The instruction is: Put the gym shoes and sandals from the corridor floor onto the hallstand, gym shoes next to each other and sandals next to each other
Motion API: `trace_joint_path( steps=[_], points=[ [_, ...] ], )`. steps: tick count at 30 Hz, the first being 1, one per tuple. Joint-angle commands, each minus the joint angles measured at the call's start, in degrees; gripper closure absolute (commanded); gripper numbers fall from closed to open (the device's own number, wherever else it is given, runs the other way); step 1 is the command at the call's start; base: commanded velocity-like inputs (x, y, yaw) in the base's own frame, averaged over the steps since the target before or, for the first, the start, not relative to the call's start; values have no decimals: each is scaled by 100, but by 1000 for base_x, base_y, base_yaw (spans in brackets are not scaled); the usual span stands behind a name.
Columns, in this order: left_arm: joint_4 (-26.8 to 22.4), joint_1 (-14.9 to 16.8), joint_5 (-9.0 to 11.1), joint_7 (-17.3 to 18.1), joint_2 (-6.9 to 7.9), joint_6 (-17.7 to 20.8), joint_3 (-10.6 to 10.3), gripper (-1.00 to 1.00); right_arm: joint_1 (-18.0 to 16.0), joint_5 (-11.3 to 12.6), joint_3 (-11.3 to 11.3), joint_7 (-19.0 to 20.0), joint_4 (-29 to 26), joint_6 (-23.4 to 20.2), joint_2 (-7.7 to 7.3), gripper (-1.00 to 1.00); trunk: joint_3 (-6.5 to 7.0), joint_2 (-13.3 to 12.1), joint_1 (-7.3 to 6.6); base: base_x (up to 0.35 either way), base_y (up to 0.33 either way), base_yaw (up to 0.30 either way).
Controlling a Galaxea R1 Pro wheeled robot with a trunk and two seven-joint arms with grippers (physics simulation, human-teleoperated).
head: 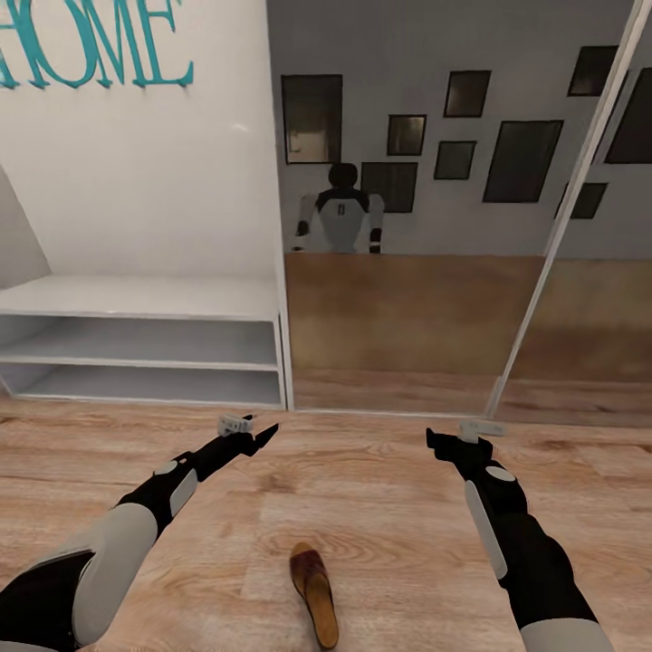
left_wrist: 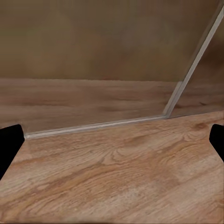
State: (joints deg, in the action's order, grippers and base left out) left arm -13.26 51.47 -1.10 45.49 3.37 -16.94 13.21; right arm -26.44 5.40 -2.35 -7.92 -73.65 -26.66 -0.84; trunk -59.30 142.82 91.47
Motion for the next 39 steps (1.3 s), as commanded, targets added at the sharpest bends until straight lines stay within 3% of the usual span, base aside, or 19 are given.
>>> trace_joint_path(
  steps=[1, 29, 39],
  points=[
    [9, 7, -13, 21, -2, -20, 23, -100, -1, 58, 7, -43, -9, -23, -4, -100, -6, 2, -1, 0, -45, 237],
    [9, 9, -13, 21, 6, -20, 24, -100, -1, 58, 7, -43, -9, -23, -4, -100, -6, 2, -1, 0, -4, 27],
    [11, 8, -13, 21, 6, -20, 23, -100, -1, 58, 7, -43, -16, -23, -4, -100, -6, 2, -1, 0, 0, 240]
  ],
)
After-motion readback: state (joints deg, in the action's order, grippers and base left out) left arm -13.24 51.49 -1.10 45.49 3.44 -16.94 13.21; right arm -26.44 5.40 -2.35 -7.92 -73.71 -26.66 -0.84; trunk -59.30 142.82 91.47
